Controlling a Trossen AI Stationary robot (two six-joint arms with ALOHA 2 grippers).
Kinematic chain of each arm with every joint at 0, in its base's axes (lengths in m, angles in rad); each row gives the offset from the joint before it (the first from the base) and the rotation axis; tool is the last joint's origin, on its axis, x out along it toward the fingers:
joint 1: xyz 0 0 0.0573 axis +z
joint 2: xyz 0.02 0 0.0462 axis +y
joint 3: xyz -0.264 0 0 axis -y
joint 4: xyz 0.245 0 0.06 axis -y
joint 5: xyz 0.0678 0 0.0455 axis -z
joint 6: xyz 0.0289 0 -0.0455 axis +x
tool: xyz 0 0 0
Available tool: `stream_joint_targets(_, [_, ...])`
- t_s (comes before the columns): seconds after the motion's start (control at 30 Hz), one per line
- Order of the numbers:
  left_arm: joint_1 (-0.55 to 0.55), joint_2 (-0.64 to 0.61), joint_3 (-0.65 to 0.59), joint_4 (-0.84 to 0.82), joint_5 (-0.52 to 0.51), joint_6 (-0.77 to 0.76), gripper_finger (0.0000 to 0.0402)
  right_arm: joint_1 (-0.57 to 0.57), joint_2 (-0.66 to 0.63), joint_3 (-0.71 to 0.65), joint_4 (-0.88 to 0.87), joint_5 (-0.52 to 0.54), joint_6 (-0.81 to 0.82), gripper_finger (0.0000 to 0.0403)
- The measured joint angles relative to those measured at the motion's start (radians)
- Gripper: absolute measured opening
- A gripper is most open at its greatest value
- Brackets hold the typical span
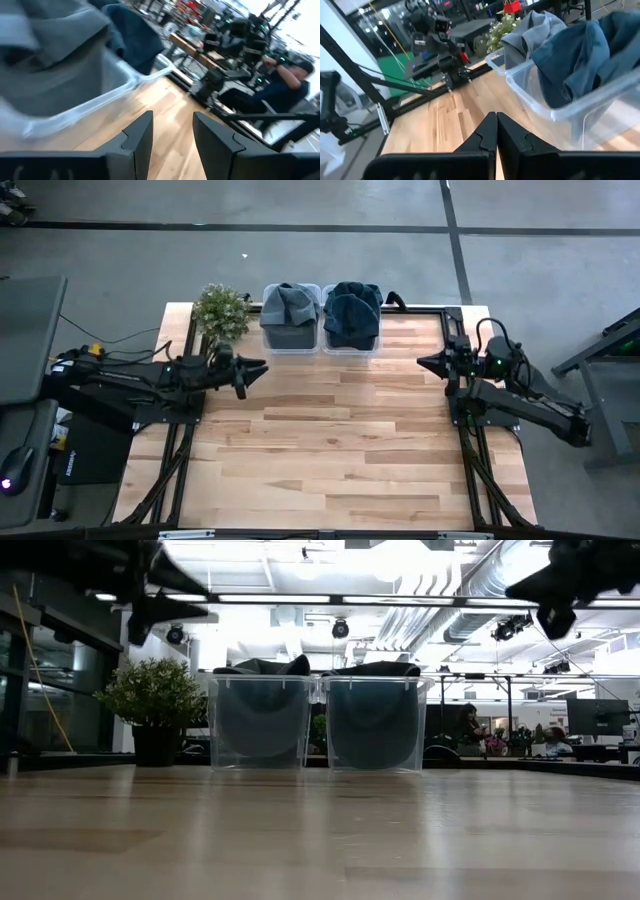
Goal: Pick & Place hat
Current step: Return to Home Position
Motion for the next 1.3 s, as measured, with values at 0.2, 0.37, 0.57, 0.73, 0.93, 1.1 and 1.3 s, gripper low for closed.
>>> stream_joint_targets(0.2, [-0.033, -0.14, -0.124, 0.009, -0.107, -0.046, 0.0138, -0.002, -0.174, -0.092, -0.005, 0.004, 0.052, 0.0001])
stream_joint_targets(0.37, [-0.033, -0.277, -0.198, 0.011, -0.145, -0.041, 0.0138, -0.005, -0.171, -0.098, -0.004, -0.013, 0.042, 0.0001])
stream_joint_targets(0.57, [-0.032, -0.443, -0.271, 0.01, -0.156, -0.025, 0.0138, -0.005, -0.18, -0.101, 0.004, -0.012, 0.035, 0.0])
stream_joint_targets(0.73, [-0.032, -0.54, -0.336, 0.006, -0.163, -0.026, 0.0138, -0.005, -0.179, -0.111, 0.046, 0.052, 0.034, 0.0])
stream_joint_targets(0.93, [-0.032, -0.583, -0.351, -0.017, -0.164, -0.009, 0.0138, -0.005, -0.166, -0.258, 0.405, 0.087, 0.123, 0.0])
stream_joint_targets(1.1, [-0.032, -0.584, -0.352, -0.011, -0.163, 0.039, 0.0138, 0.004, -0.162, -0.361, 0.581, 0.135, 0.142, 0.0])
stream_joint_targets(1.3, [-0.032, -0.584, -0.353, -0.035, -0.158, 0.062, 0.0138, 0.036, -0.162, -0.426, 0.607, 0.21, 0.213, 0.0])
